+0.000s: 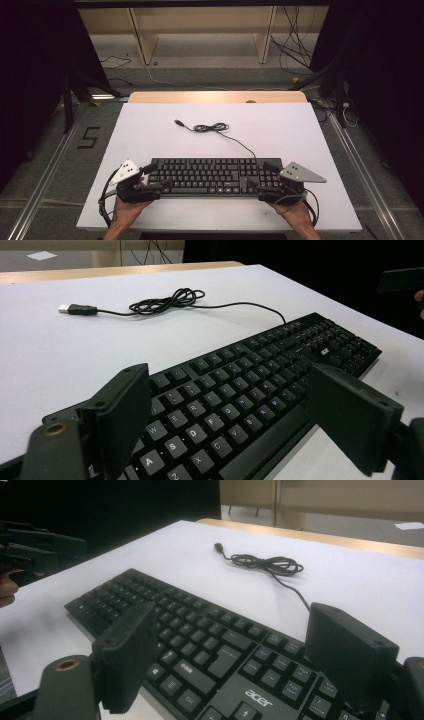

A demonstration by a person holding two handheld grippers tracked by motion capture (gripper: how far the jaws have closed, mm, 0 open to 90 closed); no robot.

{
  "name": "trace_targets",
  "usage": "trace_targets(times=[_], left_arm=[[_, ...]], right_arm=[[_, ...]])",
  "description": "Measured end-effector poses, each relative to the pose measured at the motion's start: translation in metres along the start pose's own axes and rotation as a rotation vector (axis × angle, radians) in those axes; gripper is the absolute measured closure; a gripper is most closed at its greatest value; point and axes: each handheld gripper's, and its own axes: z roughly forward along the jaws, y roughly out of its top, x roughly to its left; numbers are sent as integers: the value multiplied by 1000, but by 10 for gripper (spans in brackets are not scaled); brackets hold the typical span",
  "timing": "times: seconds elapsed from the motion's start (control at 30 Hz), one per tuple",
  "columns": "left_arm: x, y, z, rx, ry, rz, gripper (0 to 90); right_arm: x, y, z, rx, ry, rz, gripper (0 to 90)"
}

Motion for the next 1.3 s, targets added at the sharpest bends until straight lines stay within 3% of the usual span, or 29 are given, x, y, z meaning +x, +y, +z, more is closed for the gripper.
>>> trace_targets(times=[0.7,1.07,1.3], left_arm=[[1,0,0,2,9,-3,181],[3,0,-1,8,20,-11,180],[4,1,-2,5,27,-17,181]], right_arm=[[7,4,8,1,23,-1,229],[17,18,32,21,69,-20,240],[18,24,51,61,83,-21,274]])
